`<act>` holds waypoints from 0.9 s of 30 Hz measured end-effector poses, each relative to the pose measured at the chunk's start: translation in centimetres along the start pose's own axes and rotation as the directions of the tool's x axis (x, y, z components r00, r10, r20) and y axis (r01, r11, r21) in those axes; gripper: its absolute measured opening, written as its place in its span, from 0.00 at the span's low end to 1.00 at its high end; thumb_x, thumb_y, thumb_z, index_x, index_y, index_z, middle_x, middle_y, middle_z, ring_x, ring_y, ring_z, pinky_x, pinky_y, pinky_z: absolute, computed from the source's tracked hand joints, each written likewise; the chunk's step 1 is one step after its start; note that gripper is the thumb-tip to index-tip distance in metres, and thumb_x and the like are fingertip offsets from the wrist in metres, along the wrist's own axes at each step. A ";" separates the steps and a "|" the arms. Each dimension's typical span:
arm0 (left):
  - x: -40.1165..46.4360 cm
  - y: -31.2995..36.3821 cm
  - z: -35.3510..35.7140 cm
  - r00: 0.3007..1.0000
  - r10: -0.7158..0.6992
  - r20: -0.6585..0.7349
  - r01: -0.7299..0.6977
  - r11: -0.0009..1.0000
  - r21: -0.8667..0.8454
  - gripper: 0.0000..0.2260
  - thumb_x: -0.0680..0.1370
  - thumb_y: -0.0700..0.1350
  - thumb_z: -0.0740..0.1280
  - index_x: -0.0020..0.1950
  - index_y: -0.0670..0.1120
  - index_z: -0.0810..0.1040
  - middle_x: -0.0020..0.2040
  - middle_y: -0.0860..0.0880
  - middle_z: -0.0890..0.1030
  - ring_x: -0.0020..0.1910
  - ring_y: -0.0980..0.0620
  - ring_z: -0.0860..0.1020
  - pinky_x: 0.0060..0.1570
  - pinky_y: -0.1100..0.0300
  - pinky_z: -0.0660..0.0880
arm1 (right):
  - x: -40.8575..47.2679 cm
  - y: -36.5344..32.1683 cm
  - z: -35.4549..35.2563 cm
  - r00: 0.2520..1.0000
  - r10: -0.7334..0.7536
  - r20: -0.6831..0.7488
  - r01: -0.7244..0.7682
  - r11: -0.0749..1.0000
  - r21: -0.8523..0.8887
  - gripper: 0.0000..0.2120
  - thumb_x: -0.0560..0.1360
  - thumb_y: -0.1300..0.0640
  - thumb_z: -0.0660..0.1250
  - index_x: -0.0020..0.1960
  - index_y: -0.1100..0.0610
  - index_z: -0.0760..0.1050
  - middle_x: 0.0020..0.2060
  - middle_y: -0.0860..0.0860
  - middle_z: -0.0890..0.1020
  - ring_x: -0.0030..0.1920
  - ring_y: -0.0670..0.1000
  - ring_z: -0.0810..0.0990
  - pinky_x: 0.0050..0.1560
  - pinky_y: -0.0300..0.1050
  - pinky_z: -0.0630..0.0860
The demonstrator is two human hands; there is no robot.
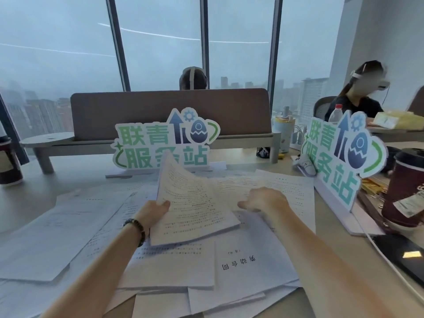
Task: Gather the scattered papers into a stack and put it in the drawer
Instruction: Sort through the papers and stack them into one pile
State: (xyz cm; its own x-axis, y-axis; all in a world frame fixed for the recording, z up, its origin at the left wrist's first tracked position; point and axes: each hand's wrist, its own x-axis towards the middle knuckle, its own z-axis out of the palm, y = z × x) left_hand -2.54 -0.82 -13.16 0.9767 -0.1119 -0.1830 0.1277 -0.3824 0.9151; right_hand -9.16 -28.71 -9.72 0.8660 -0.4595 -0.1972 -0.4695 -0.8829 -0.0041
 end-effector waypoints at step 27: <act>0.3 0.1 -0.4 0.991 -0.056 0.120 0.079 0.978 -0.193 0.13 0.81 0.45 0.64 0.61 0.38 0.77 0.52 0.38 0.84 0.48 0.39 0.83 0.43 0.47 0.82 | 2.9 4.6 0.0 0.961 0.238 -0.137 -0.181 0.924 0.338 0.16 0.79 0.53 0.60 0.65 0.55 0.73 0.65 0.57 0.75 0.63 0.60 0.74 0.53 0.52 0.68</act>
State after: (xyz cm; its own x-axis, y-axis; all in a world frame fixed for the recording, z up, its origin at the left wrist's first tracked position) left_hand -2.19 -0.56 -12.96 0.9403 -0.1996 -0.2758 0.2349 -0.2061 0.9499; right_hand -8.81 -34.11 -10.33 0.7443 -0.6654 -0.0564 -0.6484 -0.6999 -0.2995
